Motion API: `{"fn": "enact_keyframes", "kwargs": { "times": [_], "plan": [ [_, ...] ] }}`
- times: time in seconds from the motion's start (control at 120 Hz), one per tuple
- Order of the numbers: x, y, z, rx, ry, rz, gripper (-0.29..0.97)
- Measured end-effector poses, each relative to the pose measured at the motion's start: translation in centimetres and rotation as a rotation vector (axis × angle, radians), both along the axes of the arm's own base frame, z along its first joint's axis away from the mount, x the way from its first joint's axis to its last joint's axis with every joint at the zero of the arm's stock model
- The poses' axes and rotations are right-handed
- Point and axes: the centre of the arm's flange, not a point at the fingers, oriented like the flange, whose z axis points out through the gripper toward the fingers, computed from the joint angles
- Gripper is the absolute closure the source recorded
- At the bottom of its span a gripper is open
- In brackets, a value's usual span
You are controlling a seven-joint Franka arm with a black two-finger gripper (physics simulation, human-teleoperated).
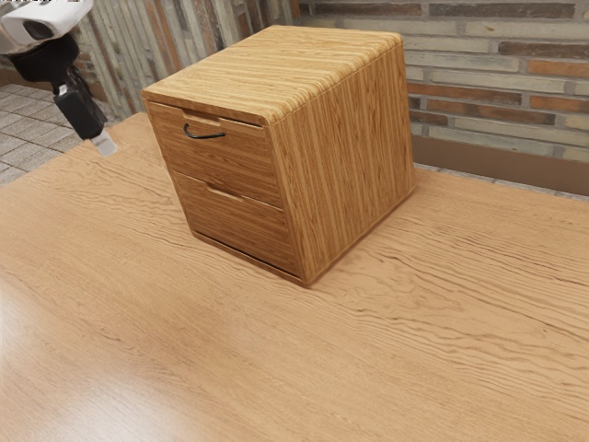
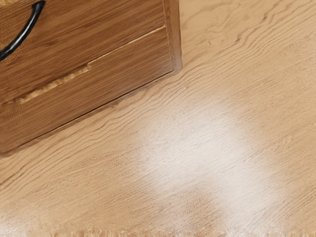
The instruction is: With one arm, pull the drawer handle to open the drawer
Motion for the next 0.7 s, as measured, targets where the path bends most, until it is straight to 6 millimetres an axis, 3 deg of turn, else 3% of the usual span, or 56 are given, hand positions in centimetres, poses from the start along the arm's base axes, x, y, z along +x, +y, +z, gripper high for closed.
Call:
{"fn": "enact_keyframes", "kwargs": {
  "times": [0.142, 0.242, 0.292, 0.4, 0.458, 0.533, 0.7],
  "plan": [
    [0.9, -0.6, -0.9, 0.038, 0.031, -0.050, 0.00],
    [3.9, -1.5, -4.4, 0.046, 0.102, -0.101, 0.00],
    [5.3, -4.6, -5.1, 0.051, 0.116, -0.168, 0.00],
    [6.5, -15.3, -6.3, 0.065, 0.157, -0.378, 0.00],
    [6.4, -17.5, -6.7, 0.088, 0.179, -0.462, 0.00],
    [5.9, -15.5, -6.4, 0.118, 0.192, -0.487, 0.00],
    [4.5, -5.7, -5.9, 0.142, 0.211, -0.449, 0.00]
  ]
}}
